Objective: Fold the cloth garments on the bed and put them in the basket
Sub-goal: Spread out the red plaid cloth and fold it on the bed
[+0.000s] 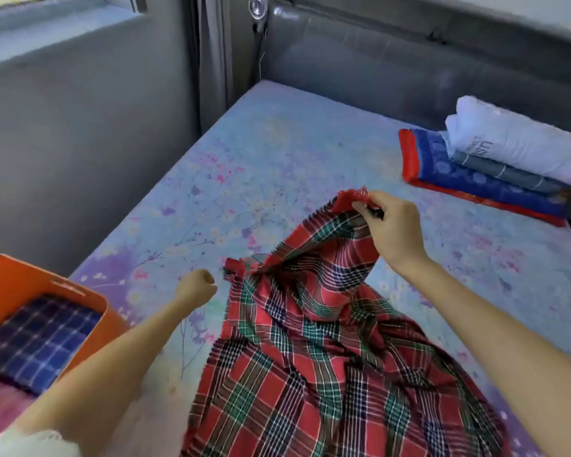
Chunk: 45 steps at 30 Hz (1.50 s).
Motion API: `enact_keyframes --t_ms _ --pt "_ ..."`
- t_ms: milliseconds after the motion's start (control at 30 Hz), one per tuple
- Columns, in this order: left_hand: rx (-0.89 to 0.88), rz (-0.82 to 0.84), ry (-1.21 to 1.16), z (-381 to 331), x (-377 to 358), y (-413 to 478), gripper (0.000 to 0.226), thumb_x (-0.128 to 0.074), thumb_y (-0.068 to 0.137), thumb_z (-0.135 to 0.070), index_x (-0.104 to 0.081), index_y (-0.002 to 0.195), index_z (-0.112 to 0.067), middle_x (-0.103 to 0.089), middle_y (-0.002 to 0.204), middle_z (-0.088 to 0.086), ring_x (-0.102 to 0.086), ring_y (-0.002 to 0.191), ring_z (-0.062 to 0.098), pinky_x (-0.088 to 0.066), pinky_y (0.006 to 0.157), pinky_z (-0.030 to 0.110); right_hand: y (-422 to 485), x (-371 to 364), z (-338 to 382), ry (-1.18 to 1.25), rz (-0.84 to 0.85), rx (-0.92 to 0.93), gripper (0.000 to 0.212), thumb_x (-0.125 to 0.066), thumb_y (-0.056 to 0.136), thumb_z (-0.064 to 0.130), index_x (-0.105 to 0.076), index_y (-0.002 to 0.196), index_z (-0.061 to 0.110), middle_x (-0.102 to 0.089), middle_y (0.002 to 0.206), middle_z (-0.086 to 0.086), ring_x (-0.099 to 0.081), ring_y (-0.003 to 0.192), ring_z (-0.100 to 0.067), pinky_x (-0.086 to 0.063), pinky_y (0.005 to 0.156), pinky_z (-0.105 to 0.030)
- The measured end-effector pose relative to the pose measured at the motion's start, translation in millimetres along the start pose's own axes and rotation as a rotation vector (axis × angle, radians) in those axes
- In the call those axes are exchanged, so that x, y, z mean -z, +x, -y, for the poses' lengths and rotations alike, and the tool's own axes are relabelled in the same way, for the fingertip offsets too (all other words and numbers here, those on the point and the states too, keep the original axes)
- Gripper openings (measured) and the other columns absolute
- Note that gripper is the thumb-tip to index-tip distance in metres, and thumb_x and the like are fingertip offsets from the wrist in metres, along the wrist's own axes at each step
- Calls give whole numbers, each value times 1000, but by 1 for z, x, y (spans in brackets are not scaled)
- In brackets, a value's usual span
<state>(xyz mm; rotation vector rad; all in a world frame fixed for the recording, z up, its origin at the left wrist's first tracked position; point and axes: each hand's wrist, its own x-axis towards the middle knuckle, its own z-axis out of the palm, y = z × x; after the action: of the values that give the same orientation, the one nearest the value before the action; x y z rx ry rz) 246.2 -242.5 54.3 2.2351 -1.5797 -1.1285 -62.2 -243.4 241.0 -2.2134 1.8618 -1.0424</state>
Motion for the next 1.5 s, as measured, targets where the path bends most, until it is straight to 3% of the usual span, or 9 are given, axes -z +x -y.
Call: enact_keyframes --t_ms 300,533,667,800,900,1000,1133,1300,1500 --pt "345 207 112 219 -117 -135 34 -48 85 -6 -32 57 -15 -34 58 1 -44 62 23 -33 60 33 -149 -67 47 179 440 -121 28 -61 91 14 -53 66 3 -45 52 9 -52 51 14 -34 47 -13" --pt "361 285 -66 295 -178 -189 24 -58 91 -26 -65 102 -7 -68 102 12 -63 97 25 -45 78 28 -269 -107 65 111 611 -206 35 -57 93 19 -41 64 6 -39 50 0 -53 48 0 -31 47 -20" --pt "309 401 -86 308 -193 -214 26 -64 85 -40 -65 103 -21 -70 100 -2 -65 92 17 -51 80 29 -330 -117 92 77 716 -201 39 -57 93 22 -35 61 21 -36 47 6 -47 47 -10 -28 46 -21" --pt "350 324 -109 316 -188 -244 25 -68 81 -40 -56 68 -22 -61 71 -2 -59 74 18 -37 56 27 -384 -108 149 369 1006 -240 14 -56 94 24 -61 84 17 -57 66 17 -53 63 0 -33 59 -16" --pt "306 325 -352 338 -187 -269 38 -76 58 -47 -68 80 -17 -71 85 1 -66 85 19 -50 78 33 -412 -115 168 507 1158 -280 16 -56 94 17 -62 81 24 -66 79 27 -58 82 8 -40 70 -12" --pt "338 354 -612 349 -178 -299 37 -82 68 -31 -71 98 -14 -74 95 -4 -69 91 11 -53 81 24 -439 -144 152 350 1090 -330 42 -52 96 25 -50 132 3 -54 135 -5 -47 125 -16 -32 96 -17" --pt "328 366 -830 355 -171 -337 45 -79 66 -38 -68 105 -18 -72 104 -3 -69 93 12 -52 78 17 -473 -159 141 317 999 -347 49 -52 96 26 -43 138 2 -49 139 -8 -43 129 -18 -28 95 -15" --pt "404 66 -983 351 -178 -368 25 -60 90 -29 -61 107 -10 -72 99 10 -69 92 30 -52 89 51 -496 -146 162 404 809 -134 20 -63 90 24 -70 104 12 -68 91 8 -59 78 -3 -44 71 -16" --pt "373 -12 -981 323 -164 -386 11 -70 82 -7 -67 91 -3 -73 85 15 -70 79 31 -58 71 41 -520 -142 184 335 655 72 16 -66 83 25 -64 71 15 -49 63 16 -47 59 -3 -35 56 -14"
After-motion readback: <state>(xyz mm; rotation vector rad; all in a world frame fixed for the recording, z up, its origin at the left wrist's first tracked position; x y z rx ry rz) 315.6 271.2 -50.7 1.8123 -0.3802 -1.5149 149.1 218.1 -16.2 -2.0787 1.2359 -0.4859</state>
